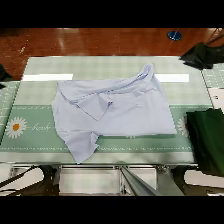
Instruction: Fold the shirts.
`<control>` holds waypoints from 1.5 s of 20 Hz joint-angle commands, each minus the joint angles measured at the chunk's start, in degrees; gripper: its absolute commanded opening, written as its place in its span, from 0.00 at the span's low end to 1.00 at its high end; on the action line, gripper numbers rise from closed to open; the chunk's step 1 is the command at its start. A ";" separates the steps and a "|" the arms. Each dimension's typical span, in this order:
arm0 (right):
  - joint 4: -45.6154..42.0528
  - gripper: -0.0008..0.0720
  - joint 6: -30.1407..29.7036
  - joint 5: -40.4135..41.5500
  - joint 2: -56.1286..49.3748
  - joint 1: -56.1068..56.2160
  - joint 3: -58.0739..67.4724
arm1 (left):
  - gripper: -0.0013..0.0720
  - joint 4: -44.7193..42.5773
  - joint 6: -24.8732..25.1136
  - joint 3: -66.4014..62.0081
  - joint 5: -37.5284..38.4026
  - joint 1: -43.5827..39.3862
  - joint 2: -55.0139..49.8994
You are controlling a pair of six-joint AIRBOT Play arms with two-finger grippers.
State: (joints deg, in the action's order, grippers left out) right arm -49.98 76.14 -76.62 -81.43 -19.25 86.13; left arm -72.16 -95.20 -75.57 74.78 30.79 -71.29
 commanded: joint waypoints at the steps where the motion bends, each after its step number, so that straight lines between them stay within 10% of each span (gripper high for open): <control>1: -5.38 0.58 0.11 2.86 13.62 -3.78 -18.82 | 0.70 12.46 5.01 15.50 5.92 11.80 6.97; 10: 10.91 0.58 -7.15 9.20 35.06 -4.11 -57.48 | 0.71 13.68 13.14 41.68 5.29 12.15 9.79; 25: 11.82 0.58 -5.92 6.12 35.85 -14.14 -54.77 | 0.70 19.61 15.89 43.93 -8.90 -7.89 -3.13; 28: -0.04 0.58 -3.10 1.60 35.85 -24.20 -55.19 | 0.05 23.93 18.58 43.89 -10.73 -8.33 -3.19; 30: -4.24 0.58 1.44 2.14 35.89 -23.74 -60.00 | 0.05 26.16 21.07 43.91 -10.64 -8.33 -3.17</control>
State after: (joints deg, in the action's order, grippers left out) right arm -46.02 72.86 -72.36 -45.60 -39.33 29.28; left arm -49.41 -77.19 -31.70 66.02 23.18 -74.00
